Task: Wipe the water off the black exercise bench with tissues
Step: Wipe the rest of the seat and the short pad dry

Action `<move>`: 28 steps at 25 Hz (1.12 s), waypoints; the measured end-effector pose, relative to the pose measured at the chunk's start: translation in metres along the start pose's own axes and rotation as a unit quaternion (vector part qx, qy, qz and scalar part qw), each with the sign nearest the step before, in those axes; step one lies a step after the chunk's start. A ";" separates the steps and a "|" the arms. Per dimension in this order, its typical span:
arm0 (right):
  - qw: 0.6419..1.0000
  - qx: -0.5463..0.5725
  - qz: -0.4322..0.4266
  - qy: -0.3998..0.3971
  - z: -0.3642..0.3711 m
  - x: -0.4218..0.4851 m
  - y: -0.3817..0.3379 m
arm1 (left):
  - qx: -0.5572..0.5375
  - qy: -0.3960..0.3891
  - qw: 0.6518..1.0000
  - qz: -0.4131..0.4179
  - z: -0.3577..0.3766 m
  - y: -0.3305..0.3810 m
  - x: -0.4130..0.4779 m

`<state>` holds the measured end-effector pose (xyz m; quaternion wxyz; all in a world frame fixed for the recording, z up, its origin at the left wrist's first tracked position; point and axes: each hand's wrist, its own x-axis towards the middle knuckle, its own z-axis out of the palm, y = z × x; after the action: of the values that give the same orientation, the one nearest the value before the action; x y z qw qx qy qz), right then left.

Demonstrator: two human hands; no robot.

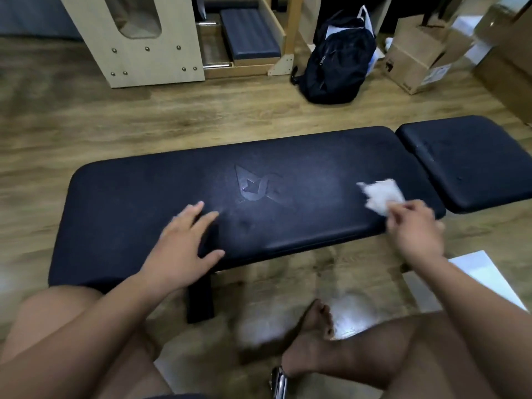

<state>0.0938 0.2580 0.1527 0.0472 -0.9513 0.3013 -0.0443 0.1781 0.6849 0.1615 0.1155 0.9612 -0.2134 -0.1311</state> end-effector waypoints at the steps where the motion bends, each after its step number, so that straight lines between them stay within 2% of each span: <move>1: 0.995 0.024 0.096 -0.012 -0.008 0.013 0.029 | 0.014 0.027 0.998 -0.057 -0.001 -0.009 -0.003; 2: 0.986 0.051 0.157 -0.018 -0.010 0.021 0.042 | 0.028 0.017 0.992 -0.121 -0.002 -0.016 -0.003; 3: 0.981 0.059 0.182 -0.012 -0.008 0.022 0.037 | 0.029 -0.017 0.984 -0.176 -0.004 -0.020 0.000; 5: 0.985 0.052 0.160 0.040 0.001 0.002 -0.020 | 0.005 -0.079 0.970 -0.228 -0.008 -0.024 0.009; 7: 0.996 0.056 0.054 0.052 0.011 -0.034 -0.105 | 0.006 -0.098 0.968 -0.231 -0.010 -0.026 0.016; 9: 0.993 0.083 -0.079 0.002 0.019 -0.076 -0.199 | 0.025 -0.097 0.968 -0.229 -0.009 -0.026 0.017; 10: 0.983 0.087 -0.155 -0.053 0.020 -0.100 -0.242 | 0.034 -0.095 0.969 -0.227 -0.009 -0.027 0.016; 12: 0.933 0.091 -0.311 -0.155 0.018 -0.134 -0.296 | 0.047 -0.086 0.970 -0.222 -0.008 -0.028 0.014; 13: 0.914 0.100 -0.354 -0.171 0.016 -0.133 -0.302 | 0.053 -0.085 0.970 -0.220 -0.009 -0.029 0.014; 14: 0.909 0.110 -0.367 -0.162 0.014 -0.123 -0.293 | 0.056 -0.088 0.970 -0.221 -0.009 -0.028 0.013; 16: 0.938 0.103 -0.313 -0.107 0.018 -0.090 -0.239 | 0.052 -0.095 0.969 -0.224 -0.009 -0.030 0.012; 19: 0.988 0.111 -0.103 -0.031 0.012 -0.012 -0.122 | 0.049 -0.095 0.970 -0.219 -0.008 -0.030 0.011; 21: 0.992 0.119 0.032 -0.003 -0.002 0.021 -0.066 | 0.056 -0.103 0.968 -0.220 -0.010 -0.026 0.013; 23: 0.987 0.121 0.107 0.010 -0.006 0.030 -0.062 | 0.061 -0.108 0.967 -0.224 -0.013 -0.023 0.018; 25: 0.989 0.098 0.105 0.012 -0.004 0.010 -0.102 | 0.061 -0.111 0.965 -0.228 -0.016 -0.022 0.021; 28: 0.993 0.104 -0.057 -0.004 0.021 -0.057 -0.209 | 0.058 -0.109 0.967 -0.224 -0.016 -0.024 0.020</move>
<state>0.1687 0.4617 0.1535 0.1444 -0.9572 0.2398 -0.0738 0.2092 0.7001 0.1658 0.0034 0.9695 -0.0114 -0.2446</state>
